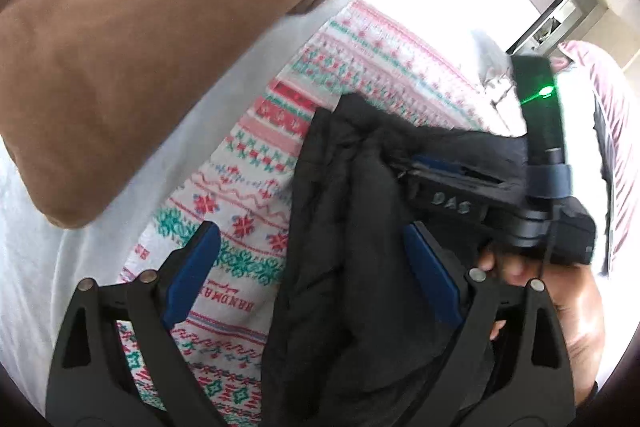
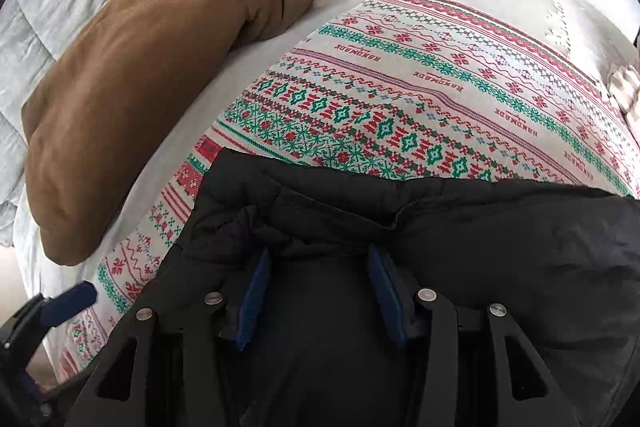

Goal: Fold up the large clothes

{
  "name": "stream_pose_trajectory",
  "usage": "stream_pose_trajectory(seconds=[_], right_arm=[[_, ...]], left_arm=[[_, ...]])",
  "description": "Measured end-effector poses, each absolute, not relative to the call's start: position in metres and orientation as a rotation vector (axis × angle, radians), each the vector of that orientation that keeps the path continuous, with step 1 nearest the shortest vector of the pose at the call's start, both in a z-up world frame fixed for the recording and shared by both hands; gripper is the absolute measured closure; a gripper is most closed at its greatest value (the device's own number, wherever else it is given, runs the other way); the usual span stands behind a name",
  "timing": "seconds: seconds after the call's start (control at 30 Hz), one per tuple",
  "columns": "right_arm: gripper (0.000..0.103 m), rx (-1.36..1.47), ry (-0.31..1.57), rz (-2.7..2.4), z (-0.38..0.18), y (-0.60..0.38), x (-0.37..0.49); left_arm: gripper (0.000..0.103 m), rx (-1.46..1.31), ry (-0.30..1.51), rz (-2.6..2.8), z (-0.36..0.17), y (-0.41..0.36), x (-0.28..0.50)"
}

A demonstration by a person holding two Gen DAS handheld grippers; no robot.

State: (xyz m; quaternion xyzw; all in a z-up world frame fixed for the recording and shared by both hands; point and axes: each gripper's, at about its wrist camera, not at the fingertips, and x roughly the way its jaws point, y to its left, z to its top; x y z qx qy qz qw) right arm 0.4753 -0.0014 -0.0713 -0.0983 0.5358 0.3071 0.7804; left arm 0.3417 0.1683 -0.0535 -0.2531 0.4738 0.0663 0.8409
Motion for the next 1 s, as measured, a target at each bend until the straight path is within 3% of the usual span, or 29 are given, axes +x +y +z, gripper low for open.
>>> stream_pose_trajectory(seconds=[0.17,0.43,0.6,0.77,1.0], right_arm=[[0.051,-0.188,1.110,0.639,-0.051,-0.008,0.462],[0.035,0.106,1.008,0.599,0.028,-0.124,0.451],[0.035,0.147,1.151,0.383,-0.012,-0.201,0.474],[0.032,0.048,1.189,0.376,-0.056,-0.182,0.475],[0.029,-0.045,1.207,0.351,-0.075,-0.161,0.485]], left_arm=[[0.010,-0.519,1.038,0.157,-0.062,0.162,0.344],[0.010,-0.514,1.055,0.153,-0.067,0.157,0.346],[0.010,-0.510,1.056,0.152,-0.065,0.154,0.346],[0.010,-0.467,1.050,0.153,-0.063,0.145,0.351],[0.010,-0.436,1.035,0.179,-0.058,0.147,0.352]])
